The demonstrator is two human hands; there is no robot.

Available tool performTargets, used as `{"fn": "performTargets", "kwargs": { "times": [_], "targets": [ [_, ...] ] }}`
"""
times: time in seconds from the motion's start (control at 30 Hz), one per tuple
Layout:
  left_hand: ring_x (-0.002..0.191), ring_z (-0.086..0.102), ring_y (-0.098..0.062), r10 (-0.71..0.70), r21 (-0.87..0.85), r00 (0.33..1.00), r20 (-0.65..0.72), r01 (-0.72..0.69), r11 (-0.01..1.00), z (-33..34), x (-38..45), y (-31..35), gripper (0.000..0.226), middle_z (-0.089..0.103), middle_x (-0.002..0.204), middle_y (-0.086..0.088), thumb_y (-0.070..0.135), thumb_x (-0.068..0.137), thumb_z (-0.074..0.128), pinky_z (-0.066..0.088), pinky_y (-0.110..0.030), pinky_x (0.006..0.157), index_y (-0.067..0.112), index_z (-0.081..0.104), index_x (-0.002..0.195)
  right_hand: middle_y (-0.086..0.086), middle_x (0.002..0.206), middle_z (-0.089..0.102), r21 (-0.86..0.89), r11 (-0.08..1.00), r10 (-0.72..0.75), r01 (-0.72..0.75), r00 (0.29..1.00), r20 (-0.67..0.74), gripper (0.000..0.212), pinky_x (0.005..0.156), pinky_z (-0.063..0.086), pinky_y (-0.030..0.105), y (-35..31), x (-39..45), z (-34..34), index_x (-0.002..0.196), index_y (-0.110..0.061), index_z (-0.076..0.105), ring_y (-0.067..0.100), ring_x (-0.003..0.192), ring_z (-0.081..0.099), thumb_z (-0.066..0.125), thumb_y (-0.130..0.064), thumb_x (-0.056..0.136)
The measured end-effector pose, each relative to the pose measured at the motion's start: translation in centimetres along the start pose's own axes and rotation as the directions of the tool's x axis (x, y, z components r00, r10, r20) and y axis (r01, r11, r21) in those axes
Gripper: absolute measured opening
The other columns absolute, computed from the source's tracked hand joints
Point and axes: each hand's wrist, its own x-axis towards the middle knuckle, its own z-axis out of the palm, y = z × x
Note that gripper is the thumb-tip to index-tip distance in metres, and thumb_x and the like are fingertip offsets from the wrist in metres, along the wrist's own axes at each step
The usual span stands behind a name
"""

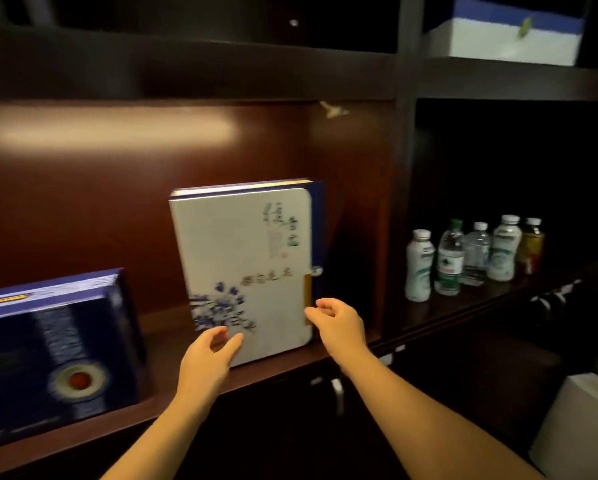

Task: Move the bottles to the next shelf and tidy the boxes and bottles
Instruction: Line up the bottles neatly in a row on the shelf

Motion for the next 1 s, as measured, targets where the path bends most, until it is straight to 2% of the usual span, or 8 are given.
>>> {"fn": "performTargets", "kwargs": {
  "times": [0.13,0.23,0.43,0.63,0.77,0.87,0.93,1.0],
  "targets": [
    [0.092,0.057,-0.014,0.016,-0.054,0.998,0.057,-0.013,0.998,11.8,-0.4,5.0,0.048,0.062,0.107,0.002,0.041,0.082,0.067,0.041,-0.030,0.077,0.015,0.058,0.122,-0.016,0.093,0.063,-0.013,1.000,0.004,-0.005,1.000,-0.023,0.043,0.075,0.046,0.024,3.3,4.5,-9.8,0.120,-0.021,0.064,0.005,0.088,0.060,0.068,-0.042,0.082],
    [0.094,0.057,-0.011,0.053,-0.103,0.993,0.101,-0.043,0.994,18.8,-0.8,8.3,0.050,0.063,0.110,0.004,0.043,0.081,0.067,0.041,-0.027,0.078,0.017,0.058,0.123,-0.020,0.092,0.059,-0.016,0.999,0.045,-0.046,0.998,-0.046,0.044,0.082,0.047,0.030,4.8,7.5,-15.3,0.122,-0.023,0.061,0.009,0.091,0.059,0.068,-0.042,0.083],
    [0.102,0.059,-0.012,0.073,-0.156,0.972,0.221,-0.038,0.987,29.6,-0.1,12.5,0.055,0.063,0.114,0.002,0.041,0.080,0.068,0.048,-0.032,0.089,0.015,0.055,0.127,-0.013,0.094,0.062,-0.057,0.994,0.088,-0.098,0.982,-0.168,0.043,0.085,0.048,0.032,7.7,12.7,-23.5,0.118,-0.021,0.063,0.014,0.097,0.062,0.071,-0.042,0.081],
    [0.104,0.056,-0.009,0.090,-0.175,0.949,0.302,-0.037,0.984,38.0,1.1,13.8,0.056,0.061,0.122,0.000,0.038,0.079,0.069,0.045,-0.028,0.091,0.016,0.053,0.128,-0.003,0.105,0.067,-0.056,0.990,0.108,-0.127,0.959,-0.263,0.049,0.081,0.047,0.029,11.3,16.1,-28.6,0.122,-0.016,0.063,0.012,0.092,0.061,0.072,-0.039,0.080],
    [0.117,0.052,-0.014,0.074,-0.111,0.959,0.273,-0.045,0.993,42.6,2.1,13.7,0.070,0.054,0.131,0.001,0.041,0.079,0.068,0.041,-0.028,0.094,0.017,0.041,0.138,-0.008,0.100,0.065,-0.094,0.986,0.110,-0.140,0.954,-0.278,0.051,0.075,0.042,0.025,14.0,19.1,-30.2,0.125,-0.017,0.060,0.007,0.083,0.057,0.073,-0.038,0.080],
    [0.113,0.051,-0.012,0.037,-0.058,0.981,0.189,-0.027,0.998,45.7,3.2,13.3,0.073,0.052,0.132,0.000,0.042,0.078,0.069,0.039,-0.024,0.085,0.019,0.036,0.139,-0.013,0.092,0.059,-0.138,0.984,0.067,-0.110,0.957,-0.283,0.056,0.065,0.040,0.022,16.2,22.2,-30.8,0.130,-0.017,0.056,0.005,0.077,0.055,0.072,-0.035,0.080],
    [0.115,0.050,-0.015,-0.005,-0.009,0.993,0.121,0.006,1.000,47.7,4.2,12.6,0.077,0.049,0.135,-0.004,0.041,0.077,0.070,0.039,-0.023,0.082,0.017,0.033,0.141,-0.004,0.102,0.062,-0.161,0.981,0.062,-0.106,0.965,-0.257,0.065,0.068,0.041,0.025,17.7,24.2,-30.8,0.137,-0.016,0.048,0.012,0.084,0.057,0.073,-0.035,0.080],
    [0.126,0.045,-0.023,-0.076,0.039,0.996,0.055,0.074,0.996,49.9,5.7,11.6,0.087,0.041,0.143,-0.008,0.044,0.076,0.071,0.041,-0.030,0.091,0.015,0.025,0.145,0.004,0.115,0.064,-0.167,0.983,0.033,-0.074,0.972,-0.234,0.068,0.077,0.043,0.028,19.7,26.4,-30.3,0.136,-0.015,0.046,0.020,0.099,0.062,0.075,-0.034,0.078]
  ]
}}
